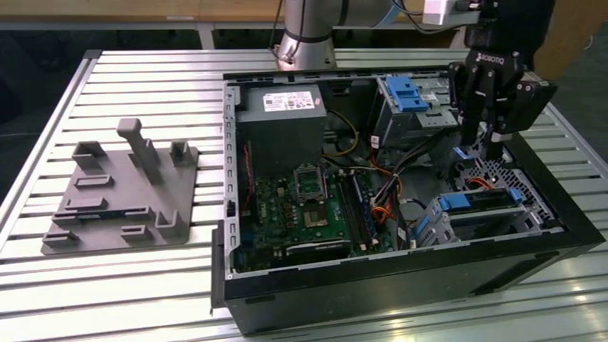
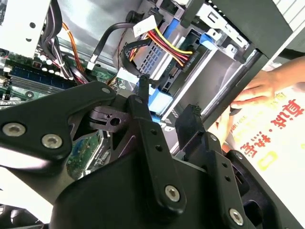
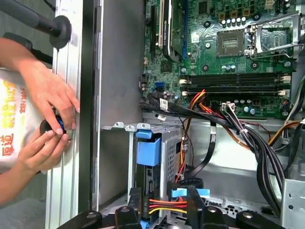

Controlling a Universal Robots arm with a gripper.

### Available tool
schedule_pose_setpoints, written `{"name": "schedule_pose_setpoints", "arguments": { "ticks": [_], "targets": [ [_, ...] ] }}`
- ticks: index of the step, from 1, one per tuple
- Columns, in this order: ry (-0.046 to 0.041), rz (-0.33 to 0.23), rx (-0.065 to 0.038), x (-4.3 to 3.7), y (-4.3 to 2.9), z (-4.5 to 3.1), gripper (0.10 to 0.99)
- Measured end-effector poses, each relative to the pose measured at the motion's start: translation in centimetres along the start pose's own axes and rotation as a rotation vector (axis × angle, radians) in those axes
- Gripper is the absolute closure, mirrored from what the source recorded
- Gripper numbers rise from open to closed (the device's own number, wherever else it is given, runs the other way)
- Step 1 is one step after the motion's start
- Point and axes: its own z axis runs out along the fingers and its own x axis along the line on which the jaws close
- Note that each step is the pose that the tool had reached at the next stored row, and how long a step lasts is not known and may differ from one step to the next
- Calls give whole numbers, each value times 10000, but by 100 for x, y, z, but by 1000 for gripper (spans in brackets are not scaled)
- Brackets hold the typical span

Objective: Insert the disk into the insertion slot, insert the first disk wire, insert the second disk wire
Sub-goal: 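Insert the second disk wire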

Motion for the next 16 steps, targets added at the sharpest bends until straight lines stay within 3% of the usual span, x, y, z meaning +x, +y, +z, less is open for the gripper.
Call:
{"name": "schedule_pose_setpoints", "arguments": {
  "ticks": [9,16],
  "targets": [
    [190,-149,52,-38,2,61,588],
    [198,-368,162,-129,5,57,588]
  ]
}}
